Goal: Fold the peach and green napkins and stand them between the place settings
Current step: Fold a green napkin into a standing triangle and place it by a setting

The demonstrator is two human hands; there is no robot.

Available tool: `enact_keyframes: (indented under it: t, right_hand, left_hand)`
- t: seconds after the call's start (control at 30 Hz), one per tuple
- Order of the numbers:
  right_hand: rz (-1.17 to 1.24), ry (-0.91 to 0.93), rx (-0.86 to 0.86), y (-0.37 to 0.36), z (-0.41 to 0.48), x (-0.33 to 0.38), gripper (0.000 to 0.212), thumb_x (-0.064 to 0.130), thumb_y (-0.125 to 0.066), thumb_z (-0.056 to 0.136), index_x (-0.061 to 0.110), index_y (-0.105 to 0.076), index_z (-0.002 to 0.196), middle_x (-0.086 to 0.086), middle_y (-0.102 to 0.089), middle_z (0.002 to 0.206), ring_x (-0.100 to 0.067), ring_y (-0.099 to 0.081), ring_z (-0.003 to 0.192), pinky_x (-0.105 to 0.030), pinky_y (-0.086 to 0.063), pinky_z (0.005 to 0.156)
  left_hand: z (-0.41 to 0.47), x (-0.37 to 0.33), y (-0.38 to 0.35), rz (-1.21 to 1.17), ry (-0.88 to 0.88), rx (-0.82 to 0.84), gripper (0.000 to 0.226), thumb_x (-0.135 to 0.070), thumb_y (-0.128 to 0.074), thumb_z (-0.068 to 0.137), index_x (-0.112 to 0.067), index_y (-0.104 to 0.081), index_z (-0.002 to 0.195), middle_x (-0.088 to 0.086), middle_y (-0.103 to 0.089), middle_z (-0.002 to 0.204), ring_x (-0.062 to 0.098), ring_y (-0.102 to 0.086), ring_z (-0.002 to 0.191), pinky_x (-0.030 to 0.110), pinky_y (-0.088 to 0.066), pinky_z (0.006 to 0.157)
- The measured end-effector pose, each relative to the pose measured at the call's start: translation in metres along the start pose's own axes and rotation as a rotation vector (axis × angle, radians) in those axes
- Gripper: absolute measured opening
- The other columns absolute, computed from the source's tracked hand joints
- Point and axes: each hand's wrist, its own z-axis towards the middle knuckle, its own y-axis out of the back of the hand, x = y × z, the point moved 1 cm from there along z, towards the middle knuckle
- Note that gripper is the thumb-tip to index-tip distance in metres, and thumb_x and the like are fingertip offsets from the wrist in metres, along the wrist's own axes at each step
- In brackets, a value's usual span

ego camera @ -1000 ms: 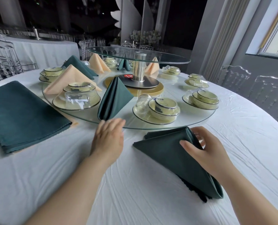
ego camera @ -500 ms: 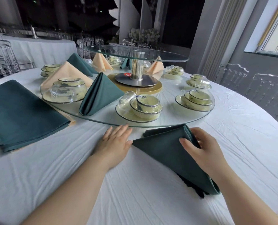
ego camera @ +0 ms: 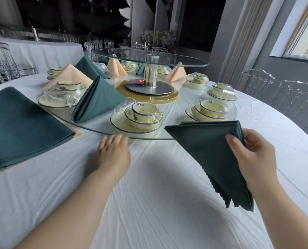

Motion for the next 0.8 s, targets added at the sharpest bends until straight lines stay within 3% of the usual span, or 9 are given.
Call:
enact_keyframes:
  t: [0.1,0.2,0.33,0.4,0.5,0.63,0.8]
  right_hand:
    - [-0.025,0.0,-0.022,-0.018,0.011,0.004,0.023,0.012,-0.058,0.085,0.026,-0.054,0.067,0.01,-0.054,0.062,-0.008,-0.047,0.063,-0.011,-0.035,0.055]
    - [-0.042,-0.004,-0.035,-0.039,0.029,0.01,0.009,0.013,-0.056,0.086,0.015,-0.056,0.077,0.002,-0.052,0.066,-0.015,-0.045,0.069,-0.013,-0.033,0.055]
    - [-0.077,0.038,-0.065,-0.072,0.056,0.013,0.005,0.014,-0.055,0.086,0.015,-0.056,0.081,-0.002,-0.052,0.075,-0.013,-0.045,0.072,-0.011,-0.031,0.054]
    - [-0.086,0.036,-0.077,-0.092,0.065,0.012,0.004,0.014,-0.055,0.086,0.015,-0.059,0.084,0.001,-0.053,0.074,-0.013,-0.046,0.073,-0.018,-0.031,0.054]
    - [-0.123,0.014,-0.097,-0.12,0.079,0.009,0.013,0.017,-0.053,0.087,0.011,-0.063,0.093,0.001,-0.055,0.081,-0.014,-0.047,0.078,-0.024,-0.028,0.062]
    - [-0.174,-0.021,-0.119,-0.144,0.1,0.011,0.018,0.02,-0.051,0.089,0.008,-0.061,0.098,0.001,-0.053,0.083,-0.015,-0.046,0.079,-0.023,-0.025,0.06]
    - [-0.23,-0.105,-0.075,-0.167,0.111,0.01,0.023,0.023,-0.049,0.089,0.009,-0.056,0.107,-0.004,-0.059,0.1,-0.021,-0.052,0.092,-0.028,-0.035,0.071]
  left_hand:
    - [-0.004,-0.011,-0.005,-0.04,-0.233,0.112,0.049,-0.03,-0.02,0.1,-0.02,-0.012,0.146,-0.006,-0.003,0.155,0.007,-0.002,0.141,0.022,0.008,0.11]
    - [-0.003,-0.014,-0.009,-0.073,-0.297,0.183,0.053,-0.031,-0.024,0.1,-0.022,0.0,0.147,-0.009,0.012,0.154,0.004,0.012,0.14,0.021,0.014,0.108]
    - [0.002,-0.008,-0.011,-0.057,-0.264,0.244,0.055,-0.035,-0.021,0.1,-0.02,0.003,0.147,-0.008,0.015,0.154,0.005,0.014,0.14,0.022,0.014,0.109]
    - [0.004,-0.006,-0.012,-0.038,-0.255,0.246,0.056,-0.036,-0.021,0.1,-0.02,0.004,0.147,-0.008,0.015,0.154,0.005,0.015,0.14,0.023,0.013,0.109]
    - [0.005,-0.001,-0.012,-0.04,-0.248,0.259,0.058,-0.039,-0.022,0.099,-0.021,0.004,0.147,-0.009,0.015,0.154,0.006,0.015,0.14,0.025,0.011,0.111]
    - [0.009,0.0,-0.009,-0.05,-0.226,0.271,0.056,-0.041,-0.023,0.099,-0.022,-0.003,0.147,-0.011,0.012,0.154,0.006,0.013,0.141,0.025,0.009,0.112]
    - [0.01,-0.001,-0.01,-0.048,-0.22,0.29,0.055,-0.043,-0.021,0.098,-0.023,-0.004,0.147,-0.01,0.015,0.154,0.007,0.015,0.14,0.026,0.01,0.112]
